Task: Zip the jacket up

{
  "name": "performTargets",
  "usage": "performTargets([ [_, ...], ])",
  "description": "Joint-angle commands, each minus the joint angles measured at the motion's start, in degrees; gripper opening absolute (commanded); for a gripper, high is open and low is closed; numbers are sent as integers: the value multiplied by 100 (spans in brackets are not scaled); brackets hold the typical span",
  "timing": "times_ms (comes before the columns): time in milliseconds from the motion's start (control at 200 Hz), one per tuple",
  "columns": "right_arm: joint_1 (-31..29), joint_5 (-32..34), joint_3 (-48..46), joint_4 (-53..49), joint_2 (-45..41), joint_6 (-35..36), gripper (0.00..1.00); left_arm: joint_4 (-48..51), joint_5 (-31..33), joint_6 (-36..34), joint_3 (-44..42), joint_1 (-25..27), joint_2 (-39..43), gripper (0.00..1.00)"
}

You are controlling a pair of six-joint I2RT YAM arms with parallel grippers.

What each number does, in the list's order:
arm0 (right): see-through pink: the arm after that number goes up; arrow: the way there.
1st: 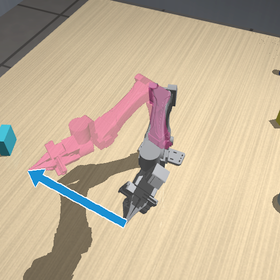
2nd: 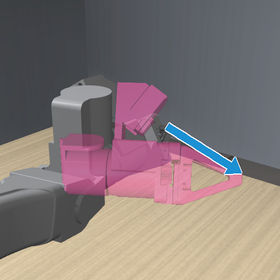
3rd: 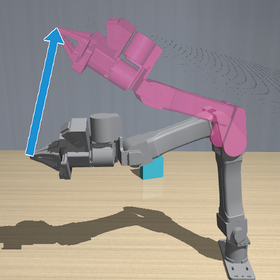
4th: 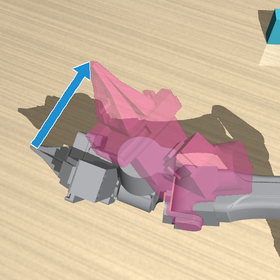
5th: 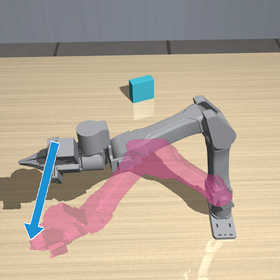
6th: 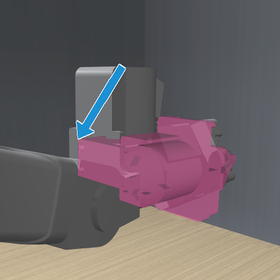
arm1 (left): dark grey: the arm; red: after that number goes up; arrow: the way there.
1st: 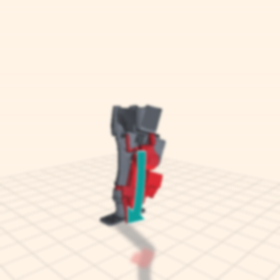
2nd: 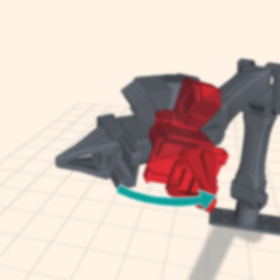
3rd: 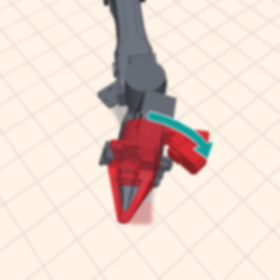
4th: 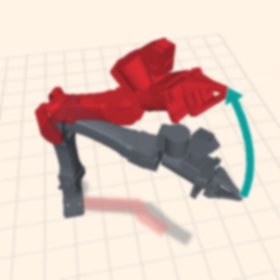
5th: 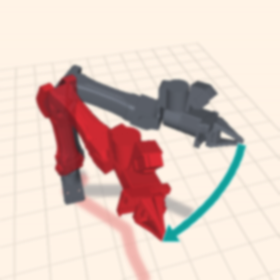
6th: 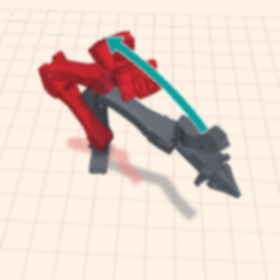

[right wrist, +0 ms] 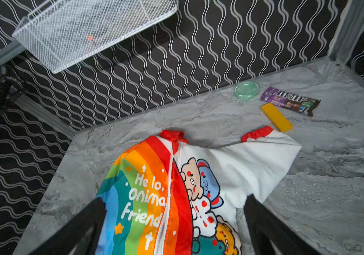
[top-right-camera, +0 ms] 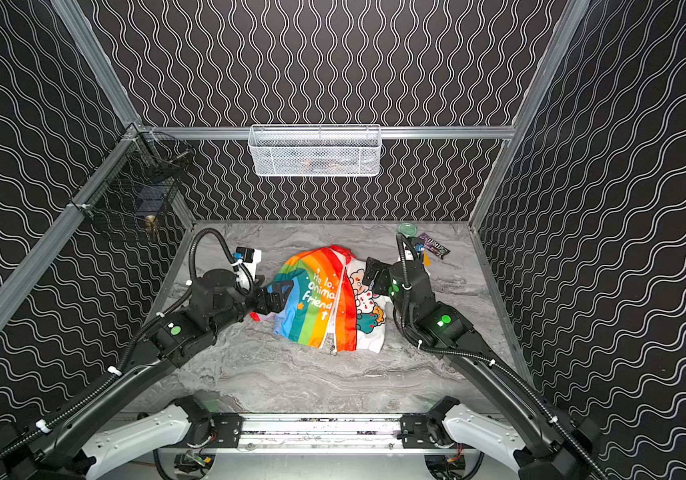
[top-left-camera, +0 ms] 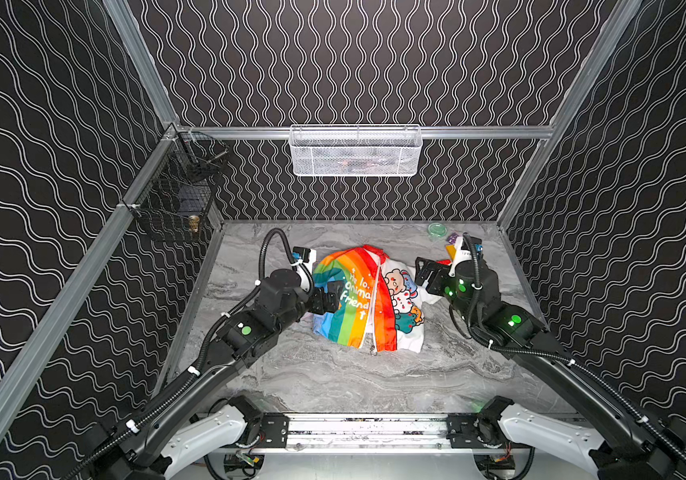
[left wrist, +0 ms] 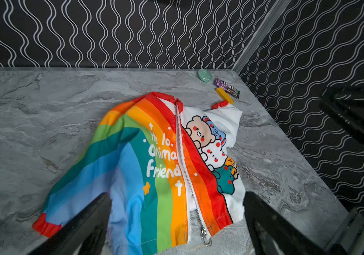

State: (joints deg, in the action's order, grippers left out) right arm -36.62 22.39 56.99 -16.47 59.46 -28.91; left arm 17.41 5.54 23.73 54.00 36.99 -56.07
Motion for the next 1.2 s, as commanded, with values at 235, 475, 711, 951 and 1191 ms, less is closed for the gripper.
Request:
performTargets([
  [235,-19,-3387,-149,631,1695,-916,69,12,-1693,1015,-869,-342,51,87],
  [475,-123,-4343,-733,1680,2855,-1818,49,-1225,-2250,2061,-2275,-352,-447,77],
  [711,-266,-4216,-947,1860,3364,-2094,43,-1905,-2387,2174,-2391,-355,-1053,63],
  [951,-439,-4255,-1154,2237,3780,-2399,37,-2312,-2420,2106,-2166,-361,-1777,42],
  [1191,-477,-4138,-1244,2288,3816,-2453,37,-2689,-2510,2022,-2058,-566,-2673,28],
])
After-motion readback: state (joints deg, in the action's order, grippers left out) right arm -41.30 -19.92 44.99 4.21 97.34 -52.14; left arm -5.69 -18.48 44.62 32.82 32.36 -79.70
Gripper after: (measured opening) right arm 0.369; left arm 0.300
